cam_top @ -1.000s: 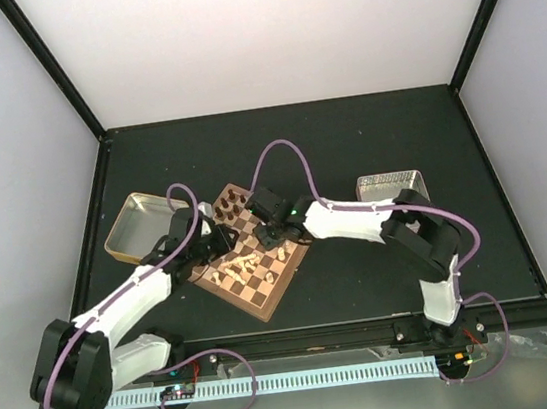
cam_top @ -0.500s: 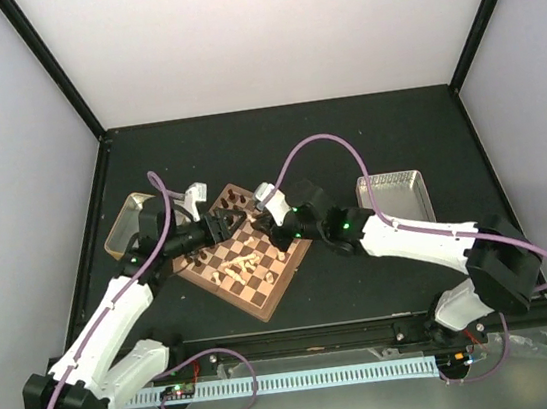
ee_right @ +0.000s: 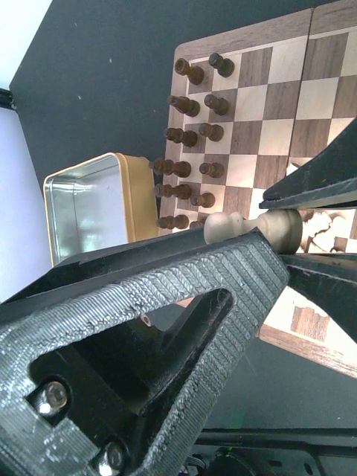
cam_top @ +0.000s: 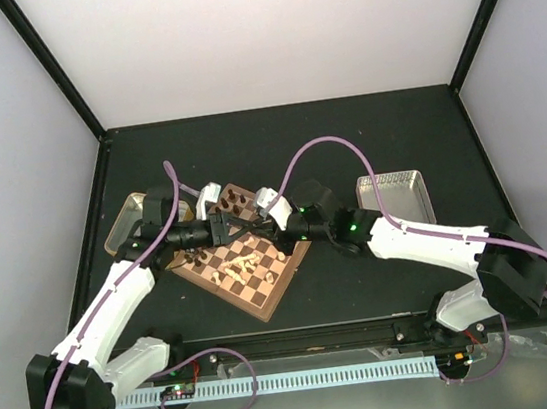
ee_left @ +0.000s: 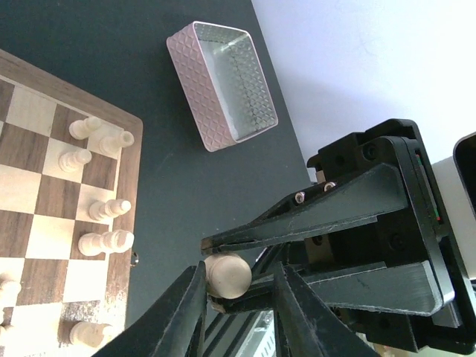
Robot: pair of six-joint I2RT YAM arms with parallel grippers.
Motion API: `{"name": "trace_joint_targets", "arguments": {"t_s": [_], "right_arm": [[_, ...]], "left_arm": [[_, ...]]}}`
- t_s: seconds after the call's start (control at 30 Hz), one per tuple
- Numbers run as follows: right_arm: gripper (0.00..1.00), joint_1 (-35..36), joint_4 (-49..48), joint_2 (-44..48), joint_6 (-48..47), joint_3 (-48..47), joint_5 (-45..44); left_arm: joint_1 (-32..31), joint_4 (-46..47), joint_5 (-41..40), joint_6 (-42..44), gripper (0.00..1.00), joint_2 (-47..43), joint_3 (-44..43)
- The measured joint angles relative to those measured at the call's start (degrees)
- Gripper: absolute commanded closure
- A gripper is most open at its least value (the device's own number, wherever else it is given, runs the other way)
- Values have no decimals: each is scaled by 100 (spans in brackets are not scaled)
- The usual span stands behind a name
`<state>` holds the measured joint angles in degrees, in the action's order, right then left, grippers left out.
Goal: Set up the chess pieces on the board
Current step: Place the chess piece on the chessboard.
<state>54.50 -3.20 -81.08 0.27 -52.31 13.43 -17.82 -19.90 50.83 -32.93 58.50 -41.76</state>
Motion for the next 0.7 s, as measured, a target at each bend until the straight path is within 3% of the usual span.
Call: {"name": "trace_joint_targets", "arguments": {"t_s": [0.33, 0.53, 0.63, 0.7], "right_arm": [[94, -28, 92, 0, -129, 0, 144], [92, -28, 229, 0, -190, 0, 264], [73, -44, 306, 0, -173, 0, 269], [55, -44, 358, 0, -76, -20, 225]], "left_arm": [[13, -37, 74, 107, 77, 122, -11], [13, -131, 63, 243, 94, 251, -22], [13, -131, 83, 291, 96, 302, -22], [11, -129, 72, 304, 96, 306, -22]]}}
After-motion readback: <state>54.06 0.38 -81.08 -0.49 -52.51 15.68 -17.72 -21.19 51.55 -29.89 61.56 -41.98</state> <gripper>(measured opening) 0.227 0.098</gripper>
